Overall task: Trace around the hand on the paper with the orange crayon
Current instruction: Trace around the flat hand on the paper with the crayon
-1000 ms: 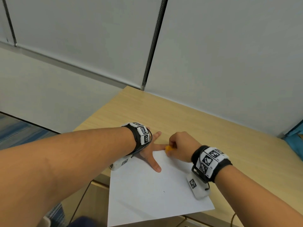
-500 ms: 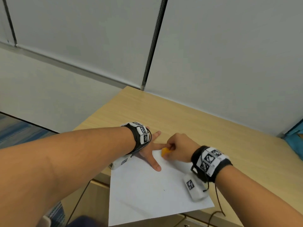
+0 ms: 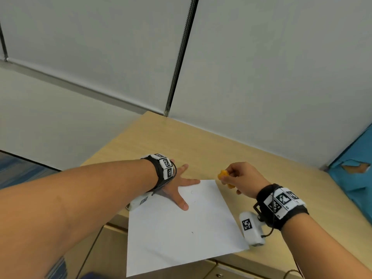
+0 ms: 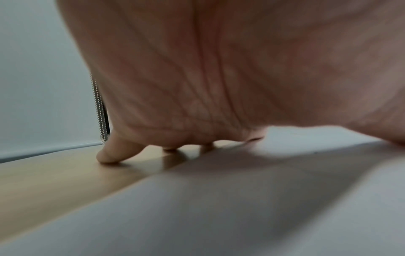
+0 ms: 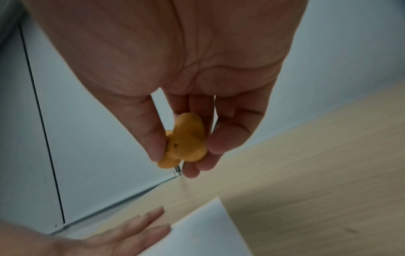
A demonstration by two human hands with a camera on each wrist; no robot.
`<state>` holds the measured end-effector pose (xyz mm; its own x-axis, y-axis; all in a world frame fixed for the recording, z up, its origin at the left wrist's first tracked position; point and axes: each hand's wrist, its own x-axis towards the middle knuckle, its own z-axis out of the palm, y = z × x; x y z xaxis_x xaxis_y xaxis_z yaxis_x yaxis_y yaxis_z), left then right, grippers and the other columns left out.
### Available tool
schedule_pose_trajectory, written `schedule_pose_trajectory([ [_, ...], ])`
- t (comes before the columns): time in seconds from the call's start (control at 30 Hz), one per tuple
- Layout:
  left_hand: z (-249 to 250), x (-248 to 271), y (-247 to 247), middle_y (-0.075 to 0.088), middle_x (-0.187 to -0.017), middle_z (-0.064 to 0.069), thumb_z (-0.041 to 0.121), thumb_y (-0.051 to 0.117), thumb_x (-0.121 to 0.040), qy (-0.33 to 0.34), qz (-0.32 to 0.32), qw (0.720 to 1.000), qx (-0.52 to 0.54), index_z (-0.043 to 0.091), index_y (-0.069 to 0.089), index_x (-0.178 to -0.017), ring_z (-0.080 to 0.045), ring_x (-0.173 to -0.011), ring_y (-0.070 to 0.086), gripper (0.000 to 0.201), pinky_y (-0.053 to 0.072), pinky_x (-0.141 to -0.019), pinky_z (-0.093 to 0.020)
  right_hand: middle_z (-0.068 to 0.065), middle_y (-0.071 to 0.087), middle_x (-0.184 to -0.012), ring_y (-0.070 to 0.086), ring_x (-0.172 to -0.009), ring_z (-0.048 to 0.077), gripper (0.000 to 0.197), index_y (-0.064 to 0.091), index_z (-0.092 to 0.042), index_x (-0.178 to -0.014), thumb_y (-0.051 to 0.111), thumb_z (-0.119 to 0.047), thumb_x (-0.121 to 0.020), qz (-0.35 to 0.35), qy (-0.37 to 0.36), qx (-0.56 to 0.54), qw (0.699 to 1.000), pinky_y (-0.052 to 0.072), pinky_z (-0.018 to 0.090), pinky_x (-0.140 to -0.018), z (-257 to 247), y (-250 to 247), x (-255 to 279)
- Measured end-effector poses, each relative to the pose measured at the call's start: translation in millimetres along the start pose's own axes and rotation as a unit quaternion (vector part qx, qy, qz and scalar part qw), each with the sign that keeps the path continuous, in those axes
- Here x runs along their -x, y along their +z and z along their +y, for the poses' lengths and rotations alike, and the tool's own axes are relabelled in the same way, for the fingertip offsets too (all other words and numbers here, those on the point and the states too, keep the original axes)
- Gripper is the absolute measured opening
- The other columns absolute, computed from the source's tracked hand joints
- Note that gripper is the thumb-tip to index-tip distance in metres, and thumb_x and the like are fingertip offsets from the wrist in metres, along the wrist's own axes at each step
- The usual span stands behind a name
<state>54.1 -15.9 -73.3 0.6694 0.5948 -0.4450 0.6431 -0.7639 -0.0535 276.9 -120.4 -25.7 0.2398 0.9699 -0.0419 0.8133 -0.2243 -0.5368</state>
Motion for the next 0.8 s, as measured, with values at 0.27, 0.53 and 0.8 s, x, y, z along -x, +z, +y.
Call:
schedule_pose_trajectory([
  [0.27, -10.3, -16.6, -16.6, -0.018, -0.163, 0.003, 0.096, 0.046, -0.057, 0.040, 0.011, 0.998, -0.054, 0.058, -0.007, -0.147, -0.042, -0.148, 0.005, 0.111, 0.010, -0.113, -0.060, -0.008, 0.070, -0.091, 0.061, -0.080, 0.011, 0.013, 0.069, -0.025, -0.096, 0.071, -0.036, -0.089, -0.079, -0.031, 0.104, 0.991, 0.043, 0.020, -0.066, 18.4, 16.2, 34.3],
  [0.53, 53.5, -28.6, -18.5, -0.012, -0.165, 0.000, 0.062, 0.026, -0.100, 0.098, 0.044, 0.994, 0.006, 0.016, -0.002, -0.157, -0.028, -0.151, -0.006, 0.079, 0.003, -0.117, -0.051, -0.013, 0.059, -0.083, 0.053, -0.073, 0.007, 0.018, 0.059, -0.027, -0.096, 0.069, -0.041, -0.090, -0.124, -0.035, 0.209, 0.969, 0.040, 0.023, -0.063, 9.1, 16.5, 37.3],
  [0.8, 50.8, 2.9, -17.8, -0.018, -0.163, 0.005, 0.066, 0.025, -0.097, 0.160, -0.067, 0.982, -0.068, 0.019, -0.011, -0.156, -0.017, -0.151, -0.007, 0.083, -0.003, -0.119, -0.053, 0.003, 0.068, -0.105, 0.063, -0.094, 0.021, 0.027, 0.065, -0.016, -0.101, 0.068, -0.041, -0.089, -0.106, -0.012, 0.238, 0.965, 0.050, 0.031, -0.078, -1.2, 22.0, 35.0],
])
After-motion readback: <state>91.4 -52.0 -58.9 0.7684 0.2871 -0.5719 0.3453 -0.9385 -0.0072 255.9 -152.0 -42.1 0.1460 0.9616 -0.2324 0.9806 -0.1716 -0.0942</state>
